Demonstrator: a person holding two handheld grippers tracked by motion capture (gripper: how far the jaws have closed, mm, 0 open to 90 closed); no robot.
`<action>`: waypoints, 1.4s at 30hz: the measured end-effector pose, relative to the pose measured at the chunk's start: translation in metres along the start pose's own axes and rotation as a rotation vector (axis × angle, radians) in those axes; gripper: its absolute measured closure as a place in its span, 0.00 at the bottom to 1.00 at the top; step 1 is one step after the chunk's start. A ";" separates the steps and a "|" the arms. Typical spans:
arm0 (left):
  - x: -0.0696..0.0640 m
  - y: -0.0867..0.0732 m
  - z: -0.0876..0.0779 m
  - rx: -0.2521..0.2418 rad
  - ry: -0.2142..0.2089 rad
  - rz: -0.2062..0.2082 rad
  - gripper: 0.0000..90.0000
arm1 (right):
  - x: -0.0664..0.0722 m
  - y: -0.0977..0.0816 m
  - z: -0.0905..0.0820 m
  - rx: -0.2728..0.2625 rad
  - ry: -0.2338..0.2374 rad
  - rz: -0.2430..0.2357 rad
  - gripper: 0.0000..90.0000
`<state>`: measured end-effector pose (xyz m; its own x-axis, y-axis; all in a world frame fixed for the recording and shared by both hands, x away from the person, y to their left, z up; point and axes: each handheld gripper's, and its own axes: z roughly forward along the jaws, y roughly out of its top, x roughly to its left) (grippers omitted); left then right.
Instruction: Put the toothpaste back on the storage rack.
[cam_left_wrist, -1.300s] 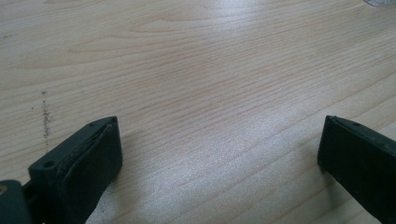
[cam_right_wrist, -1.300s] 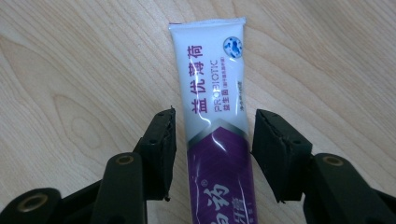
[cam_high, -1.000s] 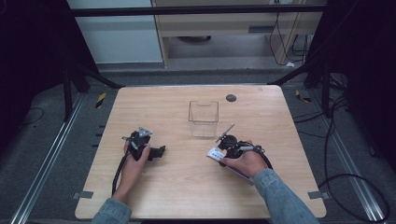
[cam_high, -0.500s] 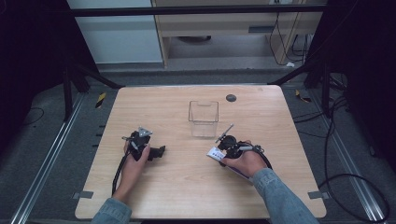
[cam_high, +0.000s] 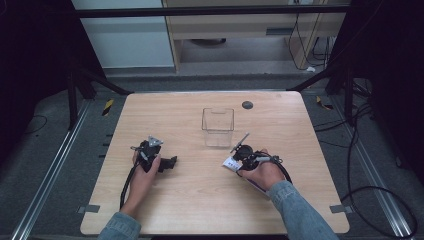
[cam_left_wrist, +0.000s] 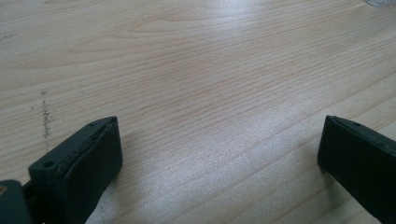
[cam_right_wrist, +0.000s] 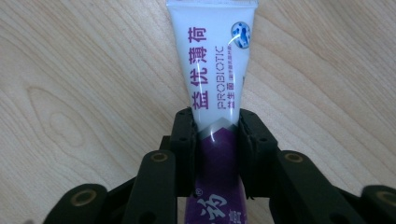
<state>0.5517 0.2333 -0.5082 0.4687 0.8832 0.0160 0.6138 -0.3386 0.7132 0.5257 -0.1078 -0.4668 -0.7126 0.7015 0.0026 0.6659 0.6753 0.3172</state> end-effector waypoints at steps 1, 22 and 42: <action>0.000 0.000 0.000 0.000 0.000 0.000 0.00 | 0.001 0.000 0.000 0.002 -0.001 0.002 0.79; 0.000 0.000 0.000 0.001 -0.001 0.001 0.00 | -0.016 -0.017 -0.043 -0.110 -0.043 0.084 0.89; 0.000 0.000 0.000 0.000 0.000 0.000 0.00 | -0.043 -0.028 -0.100 -0.449 -0.128 0.237 0.89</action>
<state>0.5518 0.2334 -0.5081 0.4691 0.8830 0.0160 0.6139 -0.3390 0.7129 0.5161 -0.1794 -0.3812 -0.5022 0.8646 0.0168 0.6258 0.3499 0.6971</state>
